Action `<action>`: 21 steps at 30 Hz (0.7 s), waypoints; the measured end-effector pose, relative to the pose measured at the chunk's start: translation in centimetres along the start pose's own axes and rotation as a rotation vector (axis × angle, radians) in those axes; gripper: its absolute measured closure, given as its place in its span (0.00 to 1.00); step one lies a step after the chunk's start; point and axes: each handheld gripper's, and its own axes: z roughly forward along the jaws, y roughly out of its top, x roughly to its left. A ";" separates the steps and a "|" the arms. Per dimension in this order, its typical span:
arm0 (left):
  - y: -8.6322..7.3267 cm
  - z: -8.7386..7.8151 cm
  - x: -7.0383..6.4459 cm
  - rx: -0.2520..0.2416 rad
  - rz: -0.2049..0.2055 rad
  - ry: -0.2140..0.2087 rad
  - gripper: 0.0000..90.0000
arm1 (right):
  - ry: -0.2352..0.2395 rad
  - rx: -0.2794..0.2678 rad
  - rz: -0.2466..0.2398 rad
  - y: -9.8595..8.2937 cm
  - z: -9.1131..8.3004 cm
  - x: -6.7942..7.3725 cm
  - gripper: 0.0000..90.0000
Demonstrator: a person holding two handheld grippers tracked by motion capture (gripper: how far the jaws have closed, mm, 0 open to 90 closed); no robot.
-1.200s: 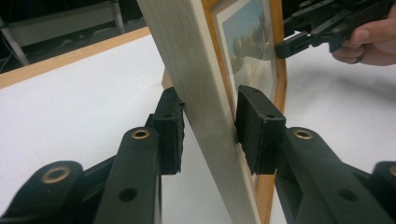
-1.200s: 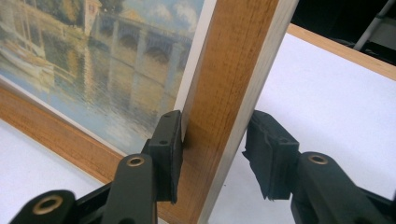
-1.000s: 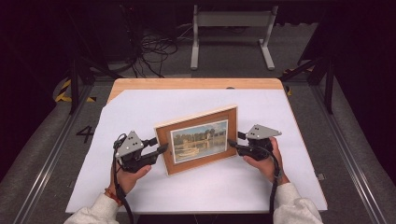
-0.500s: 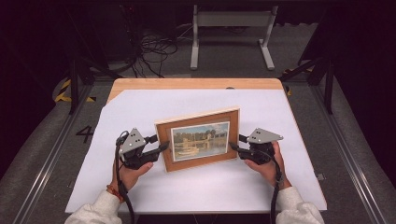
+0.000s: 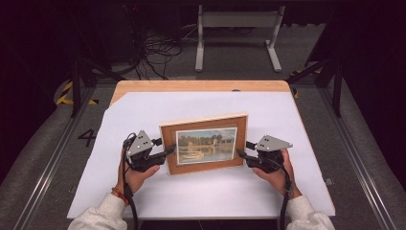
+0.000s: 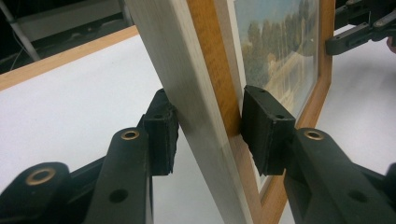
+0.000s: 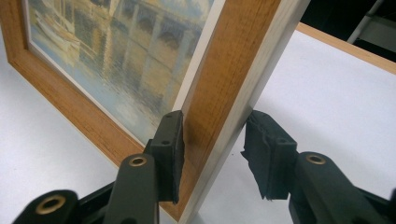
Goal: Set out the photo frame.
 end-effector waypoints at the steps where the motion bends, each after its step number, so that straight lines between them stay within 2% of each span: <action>1: 0.0 0.0 0.0 0.002 0.007 0.001 0.63 | 0.001 0.000 0.000 0.0 0.0 0.0 0.65; 4: 0.0 -0.1 0.1 0.000 0.015 -0.002 0.63 | 0.007 0.010 -0.007 0.1 -0.1 0.1 0.62; 8: -0.2 -0.8 0.5 -0.036 -0.003 -0.012 0.56 | 0.024 -0.013 0.019 0.2 0.2 -0.1 0.54; 11: -0.4 -1.8 0.7 -0.079 -0.044 -0.002 0.57 | 0.041 -0.056 0.050 0.4 0.3 -0.4 0.49; 13: -0.4 -2.6 0.6 -0.108 -0.032 0.004 0.61 | 0.046 -0.084 0.076 0.7 0.4 -0.5 0.50; 16: -0.3 -2.9 0.5 -0.106 -0.021 0.021 0.68 | 0.048 -0.098 0.078 0.9 0.6 -0.4 0.52; 18: -0.3 -2.7 0.5 -0.104 -0.028 0.005 0.74 | 0.037 -0.099 0.081 0.9 0.7 -0.4 0.56; 21: -0.2 -2.3 0.6 -0.098 -0.028 0.007 0.74 | 0.029 -0.097 0.083 0.8 0.5 -0.5 0.61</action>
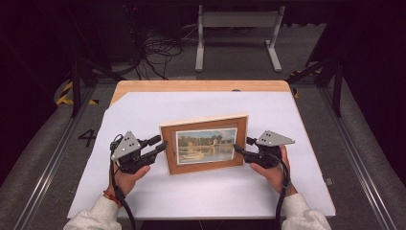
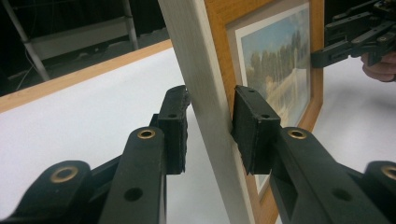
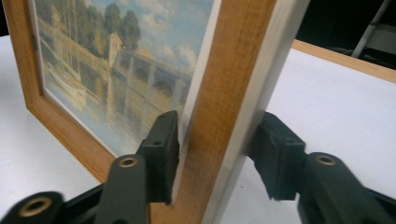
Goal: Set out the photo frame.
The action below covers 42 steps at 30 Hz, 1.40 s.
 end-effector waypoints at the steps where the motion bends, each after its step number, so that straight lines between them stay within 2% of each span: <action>1: 0.0 0.1 0.0 0.001 -0.004 0.003 0.74 | 0.000 0.001 -0.001 0.0 0.0 0.0 0.63; 6: 0.0 0.3 0.5 0.002 -0.023 0.004 0.74 | 0.003 0.007 -0.005 0.0 -0.1 0.3 0.65; 25: 0.2 1.9 1.3 0.010 -0.049 -0.018 0.73 | -0.023 0.036 -0.011 -0.2 -0.9 0.9 0.63; 34: 0.3 2.6 1.4 0.019 -0.043 -0.013 0.73 | -0.031 0.041 -0.014 -0.3 -1.3 0.7 0.63; 35: 0.2 2.7 1.3 0.018 -0.055 -0.017 0.73 | -0.031 0.041 -0.014 -0.3 -1.3 0.7 0.63; 42: 0.1 3.1 1.3 0.035 -0.043 -0.018 0.72 | -0.036 0.042 -0.016 -0.3 -1.4 0.6 0.63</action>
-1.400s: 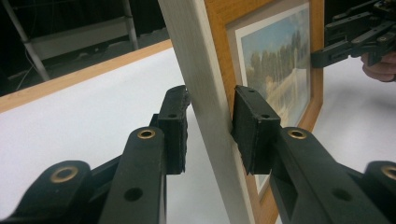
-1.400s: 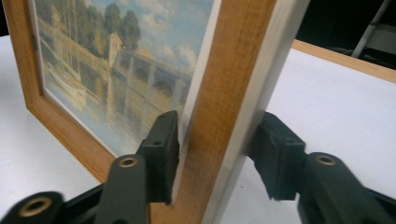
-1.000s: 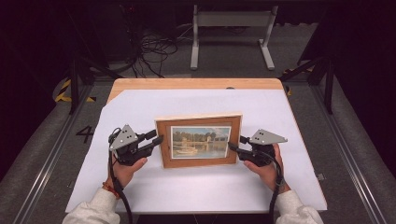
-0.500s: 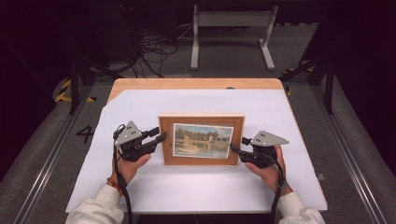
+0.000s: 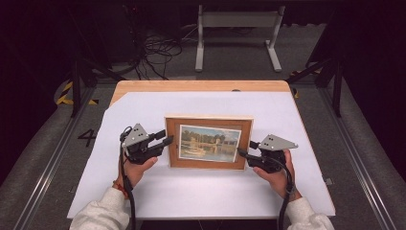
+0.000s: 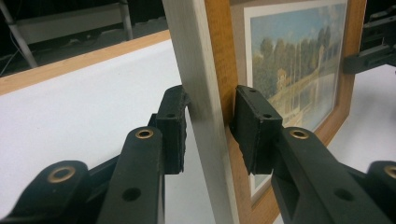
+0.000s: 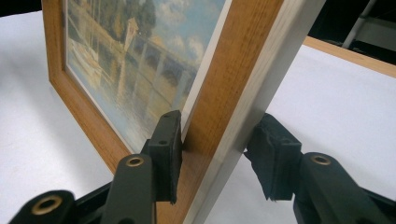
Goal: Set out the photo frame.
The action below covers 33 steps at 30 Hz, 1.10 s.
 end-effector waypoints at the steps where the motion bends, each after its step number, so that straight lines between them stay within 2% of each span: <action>1: 0.0 0.1 -0.1 0.000 -0.005 -0.003 0.72 | -0.002 0.000 0.001 0.0 0.0 0.0 0.63; 5: -0.1 0.5 -0.3 0.018 0.012 0.007 0.71 | -0.010 0.000 0.003 0.0 -0.1 -0.2 0.62; 8: -0.1 0.5 -0.3 0.017 0.005 0.003 0.71 | -0.012 0.001 -0.001 -0.1 -0.2 -0.2 0.62; 10: -0.2 0.5 -0.3 0.021 0.019 0.010 0.71 | -0.015 0.000 -0.005 -0.1 -0.2 -0.2 0.62; 12: -0.2 0.5 -0.4 0.019 0.010 0.007 0.71 | -0.015 0.001 -0.008 -0.1 -0.2 -0.2 0.62; 19: -0.5 0.1 -0.3 0.038 0.033 0.017 0.71 | -0.026 0.007 -0.030 -0.1 -0.4 0.0 0.63; 22: -0.7 -0.2 -0.2 0.035 0.023 0.011 0.69 | -0.034 0.010 -0.040 -0.1 -0.6 0.1 0.63; 27: -0.9 -0.8 -0.1 0.045 0.046 0.016 0.64 | -0.047 0.014 -0.050 -0.3 -1.1 0.0 0.63; 32: -1.1 -1.2 -0.1 0.054 0.047 0.018 0.58 | -0.056 0.015 -0.056 -0.5 -1.4 0.0 0.63; 33: -1.2 -1.4 0.0 0.058 0.059 0.024 0.57 | -0.059 0.019 -0.059 -0.6 -1.6 0.1 0.63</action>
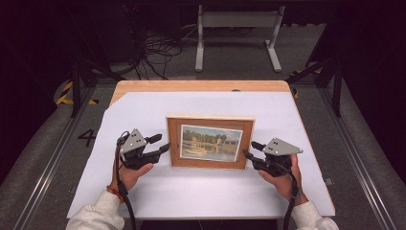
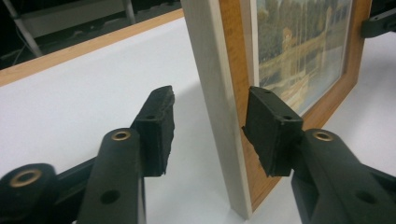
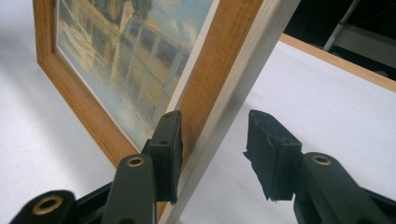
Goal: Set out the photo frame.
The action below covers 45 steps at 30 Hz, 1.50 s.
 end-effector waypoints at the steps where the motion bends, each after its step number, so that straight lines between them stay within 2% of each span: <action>1: 0.0 0.0 0.0 0.000 0.000 0.000 0.57 | 0.000 0.000 0.000 0.0 0.0 0.0 0.63; 3: -0.2 -0.2 0.0 0.016 0.018 0.009 0.57 | -0.004 0.002 -0.002 -0.1 -0.2 0.0 0.62; 16: -1.8 -1.9 0.0 0.073 0.059 0.032 0.46 | -0.037 0.017 -0.027 -0.8 -1.4 0.0 0.57; 21: -2.5 -2.5 0.2 0.084 0.052 0.043 0.41 | -0.047 0.023 -0.034 -1.1 -1.7 0.0 0.54; 24: -2.8 -2.8 0.1 0.096 0.068 0.046 0.39 | -0.049 0.027 -0.036 -1.3 -1.9 0.1 0.52; 33: -4.0 -3.7 0.1 0.125 0.073 0.050 0.34 | -0.060 0.040 -0.044 -2.0 -2.4 0.2 0.47; 45: -5.5 -5.2 0.4 0.160 0.060 0.069 0.23 | -0.077 0.058 -0.058 -2.8 -3.0 0.3 0.38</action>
